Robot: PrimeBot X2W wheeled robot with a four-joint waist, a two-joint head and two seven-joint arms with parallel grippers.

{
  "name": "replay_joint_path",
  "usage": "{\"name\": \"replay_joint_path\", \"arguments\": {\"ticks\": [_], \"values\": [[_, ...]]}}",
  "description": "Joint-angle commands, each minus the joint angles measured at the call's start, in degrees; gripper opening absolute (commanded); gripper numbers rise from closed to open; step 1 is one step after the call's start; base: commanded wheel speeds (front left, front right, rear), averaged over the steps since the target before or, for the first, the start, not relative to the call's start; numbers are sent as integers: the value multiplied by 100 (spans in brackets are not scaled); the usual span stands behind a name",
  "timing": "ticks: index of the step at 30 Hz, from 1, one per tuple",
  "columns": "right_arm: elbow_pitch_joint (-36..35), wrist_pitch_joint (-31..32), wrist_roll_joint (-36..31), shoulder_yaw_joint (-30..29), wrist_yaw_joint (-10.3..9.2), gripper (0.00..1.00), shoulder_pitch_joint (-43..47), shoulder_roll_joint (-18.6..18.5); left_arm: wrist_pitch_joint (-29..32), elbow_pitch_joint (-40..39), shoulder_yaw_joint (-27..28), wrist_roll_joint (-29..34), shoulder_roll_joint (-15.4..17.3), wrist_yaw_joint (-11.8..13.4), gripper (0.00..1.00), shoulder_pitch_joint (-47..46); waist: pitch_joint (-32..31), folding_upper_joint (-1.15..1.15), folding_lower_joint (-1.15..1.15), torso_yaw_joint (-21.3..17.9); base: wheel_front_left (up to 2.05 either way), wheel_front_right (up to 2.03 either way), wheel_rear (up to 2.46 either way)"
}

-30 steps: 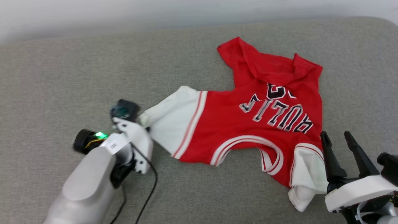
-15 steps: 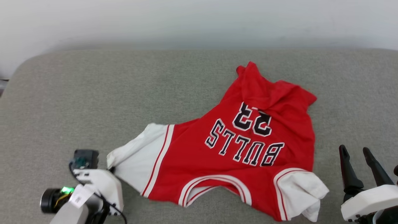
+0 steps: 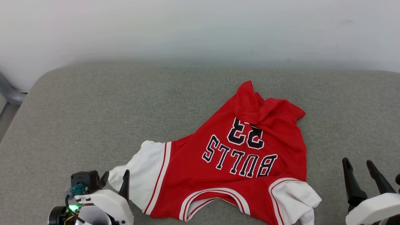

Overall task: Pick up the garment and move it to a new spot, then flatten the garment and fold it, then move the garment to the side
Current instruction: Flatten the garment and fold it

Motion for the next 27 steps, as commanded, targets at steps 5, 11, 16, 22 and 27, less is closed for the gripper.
{"name": "replay_joint_path", "arguments": {"ticks": [5,11,16,22,27], "values": [[54,277,-8,-9,-2,100,126,9,-837,-292,-4,250,-84,-50,100,-4,-96,0,0,-3,0,0,0],[475,889,90,-34,-2,100,-25,-126,-1418,-688,23,399,-173,-84,100,-101,10,0,0,93,0,0,0],[1010,1337,221,-11,-2,100,-527,-458,-1542,-1009,-55,553,-197,-122,100,-278,269,0,0,334,0,0,0],[1615,1988,395,370,-2,100,-1382,-933,-1595,-1275,-174,690,-270,-155,100,-472,621,0,0,623,0,0,0],[2150,2733,537,959,-2,100,-2092,-1329,-1631,-1322,-234,699,-371,-197,100,-591,870,0,0,783,0,0,0]]}}
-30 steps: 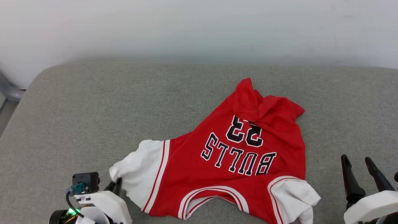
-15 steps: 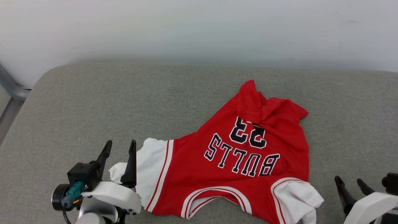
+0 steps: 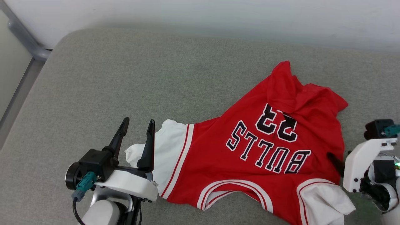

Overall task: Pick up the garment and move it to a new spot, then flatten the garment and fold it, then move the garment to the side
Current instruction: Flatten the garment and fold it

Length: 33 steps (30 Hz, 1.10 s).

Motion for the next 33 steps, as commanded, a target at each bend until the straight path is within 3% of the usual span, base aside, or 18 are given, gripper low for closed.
{"name": "replay_joint_path", "arguments": {"ticks": [1,5,6,7,8,12,20,23,27,28,29,30,33], "values": [[175,226,121,163,-2,100,-202,-82,-37,5,-13,16,-40,-34,100,-105,155,0,0,130,0,0,0],[686,1048,185,486,-4,100,-409,-248,-67,94,-43,15,-107,-95,100,-189,254,0,0,213,0,0,0],[804,1247,231,503,-3,41,-430,-237,-76,115,-39,17,-117,-91,100,-208,263,0,0,223,0,0,0],[883,1387,249,509,-3,4,-463,-229,-83,137,-38,20,-132,-98,100,-219,270,0,0,232,0,0,0],[943,1529,273,524,-2,0,-495,-230,-93,153,-36,22,-149,-109,100,-224,277,0,0,243,0,0,0],[817,1479,223,579,-2,0,-934,-307,-101,212,-29,36,-209,-146,100,-275,320,0,0,281,0,0,0],[552,702,-5,943,-4,0,-2174,-539,-118,329,-30,30,-277,-224,100,-351,411,0,0,300,0,0,0],[925,279,-166,1063,-3,0,-2655,-441,-124,396,-27,45,-329,-282,100,-425,509,0,0,337,0,0,0],[1255,72,-188,1139,-3,2,-2614,-358,-128,456,-25,42,-370,-303,100,-433,536,0,0,356,0,0,0],[1353,-50,-145,1132,-4,32,-2577,-305,-129,476,-13,36,-383,-315,100,-434,540,0,0,357,0,0,0],[1461,-175,-118,1107,-3,70,-2529,-269,-130,503,0,35,-385,-323,100,-432,541,0,0,353,0,0,0],[1533,-340,-124,1116,-3,100,-2496,-253,-131,527,13,36,-388,-330,100,-431,536,0,0,345,0,0,0],[1648,-1072,-28,1081,-3,100,-2449,-174,-133,578,39,54,-372,-331,100,-389,476,0,0,299,0,0,0]]}}
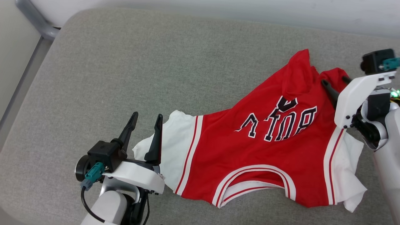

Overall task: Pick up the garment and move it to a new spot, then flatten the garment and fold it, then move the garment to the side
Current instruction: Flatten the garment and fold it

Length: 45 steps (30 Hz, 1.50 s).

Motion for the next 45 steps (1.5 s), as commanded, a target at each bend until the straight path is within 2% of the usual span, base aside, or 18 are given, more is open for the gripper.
{"name": "replay_joint_path", "arguments": {"ticks": [1,6,10,14,18,29,35,41,45], "values": [[9,-254,36,-51,-5,100,71,27,-37,17,18,52,7,-1,100,-1,-48,0,-1,-32,0,0,0],[-123,-1791,-97,-193,-4,100,396,156,-37,96,20,101,77,40,100,84,-307,0,-1,-181,0,0,0],[-296,-2622,-194,-279,-4,100,754,205,2,114,23,109,135,90,100,199,-570,0,-1,-334,0,0,0],[-591,-3078,-285,-426,-4,100,1260,316,57,90,36,121,195,188,100,336,-846,0,-1,-480,0,0,0],[-1013,-3205,-357,-610,-4,100,1871,440,82,33,82,111,270,301,100,540,-1095,0,-1,-617,0,0,0],[-2527,-2647,-585,-1156,-4,100,3630,1019,152,-144,170,114,473,457,100,823,-1374,0,-1,-906,0,0,0],[-2974,-2030,-578,-1423,-4,100,4213,1216,204,-256,220,80,534,550,100,885,-1379,0,-1,-1055,0,0,0],[-2938,-871,-347,-1703,-4,100,4345,1277,244,-346,230,57,561,578,100,840,-1271,0,-1,-1114,0,0,0],[-2813,166,-248,-1827,-4,100,4039,1125,215,-387,226,48,548,560,100,738,-1102,0,-1,-1070,0,0,0]]}}
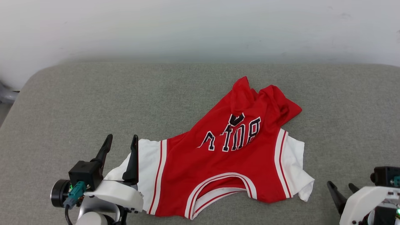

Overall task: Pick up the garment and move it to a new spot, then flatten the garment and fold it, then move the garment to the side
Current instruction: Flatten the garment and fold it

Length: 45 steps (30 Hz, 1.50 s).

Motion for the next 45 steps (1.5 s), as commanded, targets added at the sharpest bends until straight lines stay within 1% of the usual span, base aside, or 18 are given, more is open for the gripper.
{"name": "replay_joint_path", "arguments": {"ticks": [1,4,7,11,14,18,20,21,22,23,27,31,34,36,38,39,43,45], "values": [[16,301,51,-4,-4,100,-232,-97,-30,-22,-2,-3,-9,-8,100,-71,120,0,0,60,0,0,0],[68,902,96,164,-4,100,-513,-246,-59,-22,-8,-18,-52,-24,100,-152,281,0,0,158,0,0,0],[143,1351,147,420,-4,100,-808,-394,-94,11,-17,-35,-93,-58,100,-202,439,0,0,259,0,0,0],[306,1707,130,818,-4,100,-1149,-574,-146,57,-32,-41,-146,-119,100,-321,644,0,0,394,0,0,0],[586,2004,168,1014,-4,100,-1252,-678,-176,119,-31,-39,-188,-156,100,-379,758,0,0,478,0,0,0],[1106,2557,153,1249,-3,100,-1111,-703,-205,219,-12,-64,-237,-196,100,-441,834,0,0,555,0,0,0],[1293,2728,242,1319,-3,100,-1019,-630,-217,279,1,-120,-273,-215,100,-449,846,0,0,576,0,0,0],[1352,2783,255,1355,-3,50,-984,-617,-214,321,8,-155,-290,-229,100,-438,845,0,0,583,0,0,0],[1381,2775,290,1374,-2,8,-977,-600,-215,352,16,-179,-287,-245,100,-438,837,0,0,585,0,0,0],[1395,2782,312,1377,-2,0,-978,-585,-210,386,26,-214,-284,-259,100,-431,817,0,0,581,0,0,0],[1117,2447,280,1159,-3,0,-1095,-617,51,544,117,-428,-222,-272,100,-381,673,0,0,559,0,0,0],[749,2189,221,778,-6,0,-1066,-558,726,640,207,-719,-16,-320,100,-454,504,0,0,536,0,0,0],[476,2116,163,531,-5,0,-937,-494,1476,630,248,-979,211,-348,100,-521,384,0,0,497,0,0,0],[307,2112,137,372,-5,0,-812,-439,2010,549,276,-1284,308,-458,100,-573,321,0,0,474,0,0,0],[162,2147,97,218,-5,0,-645,-365,2589,536,281,-1509,494,-499,100,-608,255,0,0,434,0,0,0],[162,2147,97,218,-5,0,-645,-365,2589,536,281,-1509,494,-499,100,-608,255,0,0,434,0,0,0],[-142,2220,33,60,-4,0,-397,-190,3833,516,194,-2042,739,-587,100,-594,213,0,0,309,0,0,0],[-254,2259,12,23,-4,0,-344,-111,4236,542,167,-2204,847,-601,100,-627,241,0,0,239,0,0,0]]}}
